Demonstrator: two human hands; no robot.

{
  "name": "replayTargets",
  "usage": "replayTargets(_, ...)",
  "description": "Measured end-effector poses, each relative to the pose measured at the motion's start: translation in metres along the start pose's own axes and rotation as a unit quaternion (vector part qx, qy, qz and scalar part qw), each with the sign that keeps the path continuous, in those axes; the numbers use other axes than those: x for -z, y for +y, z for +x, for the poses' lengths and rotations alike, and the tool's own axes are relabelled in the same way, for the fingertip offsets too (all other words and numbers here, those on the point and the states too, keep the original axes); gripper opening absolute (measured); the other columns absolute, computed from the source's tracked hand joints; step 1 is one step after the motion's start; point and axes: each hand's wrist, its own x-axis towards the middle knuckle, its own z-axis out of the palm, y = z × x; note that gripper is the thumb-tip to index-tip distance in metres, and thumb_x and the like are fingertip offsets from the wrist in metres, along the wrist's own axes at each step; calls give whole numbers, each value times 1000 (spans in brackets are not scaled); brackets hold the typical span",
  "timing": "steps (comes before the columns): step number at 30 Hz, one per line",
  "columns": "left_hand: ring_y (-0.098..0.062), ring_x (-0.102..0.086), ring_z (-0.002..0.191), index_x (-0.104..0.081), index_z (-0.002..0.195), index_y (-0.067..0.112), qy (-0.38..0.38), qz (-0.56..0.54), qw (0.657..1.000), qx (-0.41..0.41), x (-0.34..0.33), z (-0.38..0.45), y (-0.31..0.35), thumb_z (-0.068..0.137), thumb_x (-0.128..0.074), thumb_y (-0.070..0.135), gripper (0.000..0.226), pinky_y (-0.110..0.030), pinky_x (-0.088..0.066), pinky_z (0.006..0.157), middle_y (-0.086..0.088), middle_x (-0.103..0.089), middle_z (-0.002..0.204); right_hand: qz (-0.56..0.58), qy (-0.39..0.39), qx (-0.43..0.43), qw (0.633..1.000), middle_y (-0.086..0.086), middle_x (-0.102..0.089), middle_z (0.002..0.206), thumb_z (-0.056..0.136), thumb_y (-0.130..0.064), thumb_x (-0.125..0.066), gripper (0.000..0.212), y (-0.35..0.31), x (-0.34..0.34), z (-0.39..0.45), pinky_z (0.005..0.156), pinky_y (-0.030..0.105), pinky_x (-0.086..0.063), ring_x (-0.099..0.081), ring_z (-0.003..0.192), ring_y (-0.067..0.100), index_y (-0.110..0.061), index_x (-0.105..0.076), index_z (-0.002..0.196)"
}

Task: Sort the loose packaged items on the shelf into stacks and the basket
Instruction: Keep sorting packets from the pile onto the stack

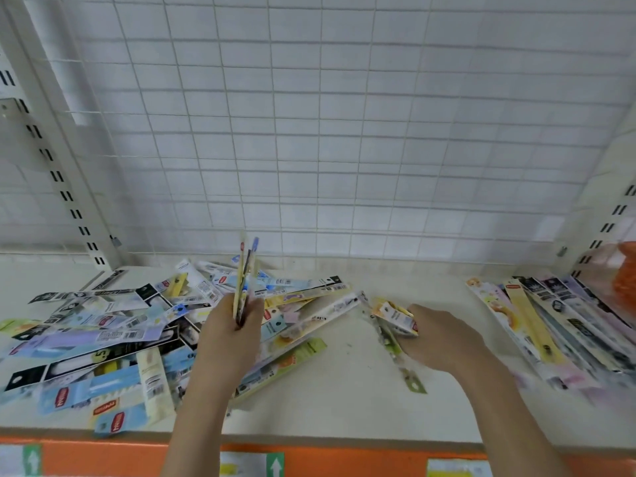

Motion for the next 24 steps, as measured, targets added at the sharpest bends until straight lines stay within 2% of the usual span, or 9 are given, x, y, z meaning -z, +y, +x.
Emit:
replayTargets(4,-19,-41,50,-54,68,11,-29,86,996,-14,-9,1,3,89,-58,30,28,-29,-32,50,-2,-42,52,-26,43,-23,998,0,-58,86,90,-50,-46,33,9,1,0,60,28,-39,-55,76,23,-18,-55,90)
replayTargets(8,-18,-38,48,-38,54,18,-40,135,990,-6,-19,0,4,91,-56,26,42,-29,-27,48,-1,-38,49,-13,37,-31,999,0,-53,83,94,-34,-44,19,18,0,4,58,28,-37,-52,76,23,-17,-48,86)
replayTargets(12,-17,-43,51,-41,57,16,-72,190,979,-4,-28,0,0,90,-56,34,40,-27,-30,48,-1,-45,52,7,16,-29,999,-1,-42,74,92,-17,-41,17,23,0,5,52,28,-30,-48,74,24,-18,-34,76)
replayTargets(13,-18,-46,53,-45,60,15,-84,202,976,0,-30,0,-1,88,-57,35,37,-27,-31,48,-1,-48,55,6,14,-26,1000,-2,-41,72,91,-15,-41,12,26,0,7,52,28,-29,-47,72,24,-17,-37,80)
replayTargets(14,-19,-49,58,-50,66,14,-94,221,971,3,-33,0,-3,87,-58,37,32,-27,-34,50,-1,-52,60,12,15,-18,1000,-2,-41,72,91,-15,-41,2,25,2,5,53,29,-30,-47,72,24,-16,-40,91)
replayTargets(16,-21,-53,68,-55,79,14,-110,271,956,3,-40,-1,-7,84,-59,40,26,-28,-38,56,-1,-57,71,22,16,-15,1000,-3,-44,73,92,-18,-41,21,26,1,3,55,30,-34,-49,73,24,-16,-41,113)
replayTargets(17,-22,-54,72,-54,82,15,-116,293,949,1,-43,-1,-9,83,-59,39,24,-27,-39,59,-1,-58,76,25,20,-17,999,-3,-45,74,92,-22,-42,23,27,0,3,55,30,-35,-50,73,24,-16,-41,115)
replayTargets(21,-24,-61,87,-50,85,20,-128,342,931,-8,-49,-3,-12,82,-55,40,20,-28,-44,67,-1,-57,84,20,35,-42,998,-1,-54,83,92,-45,-43,29,26,-1,1,59,29,-39,-53,77,22,-16,-46,94)
replayTargets(24,-25,-61,86,-50,83,21,-125,358,925,-8,-50,-1,-11,86,-52,39,18,-29,-48,71,-2,-56,83,8,47,-52,998,1,-56,90,94,-37,-42,24,27,-2,3,66,28,-40,-52,80,23,-16,-51,95)
